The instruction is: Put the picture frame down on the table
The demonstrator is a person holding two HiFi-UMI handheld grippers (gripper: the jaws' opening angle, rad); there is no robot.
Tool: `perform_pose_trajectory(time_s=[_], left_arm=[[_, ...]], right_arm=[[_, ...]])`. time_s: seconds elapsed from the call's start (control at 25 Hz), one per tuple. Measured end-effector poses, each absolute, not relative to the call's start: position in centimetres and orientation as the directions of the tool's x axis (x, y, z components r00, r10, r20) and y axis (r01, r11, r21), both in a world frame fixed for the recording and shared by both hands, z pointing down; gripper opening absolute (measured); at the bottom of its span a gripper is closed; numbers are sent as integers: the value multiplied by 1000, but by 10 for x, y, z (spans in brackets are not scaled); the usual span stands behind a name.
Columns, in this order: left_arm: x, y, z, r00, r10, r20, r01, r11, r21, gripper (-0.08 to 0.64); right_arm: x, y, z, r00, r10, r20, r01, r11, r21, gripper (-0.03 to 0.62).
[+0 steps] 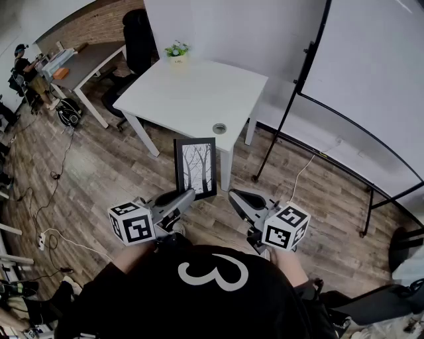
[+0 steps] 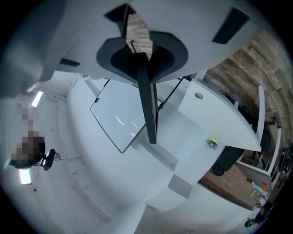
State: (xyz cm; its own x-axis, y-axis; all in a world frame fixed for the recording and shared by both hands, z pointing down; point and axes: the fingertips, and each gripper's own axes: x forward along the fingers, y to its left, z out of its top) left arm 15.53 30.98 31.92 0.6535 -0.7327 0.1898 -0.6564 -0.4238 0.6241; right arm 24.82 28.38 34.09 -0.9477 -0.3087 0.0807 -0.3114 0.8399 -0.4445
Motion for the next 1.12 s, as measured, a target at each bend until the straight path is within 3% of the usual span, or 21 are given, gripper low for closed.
perform_pose_trajectory(time_s=[0.8, 1.12], left_arm=[[147, 293, 341, 667, -729, 153, -601, -406, 688, 69], [53, 197, 352, 669, -722, 176, -583, -363, 727, 69]], right_arm=[[245, 264, 348, -945, -320, 68, -314, 831, -458, 23], [152, 164, 356, -942, -323, 86, -321, 800, -508, 23]])
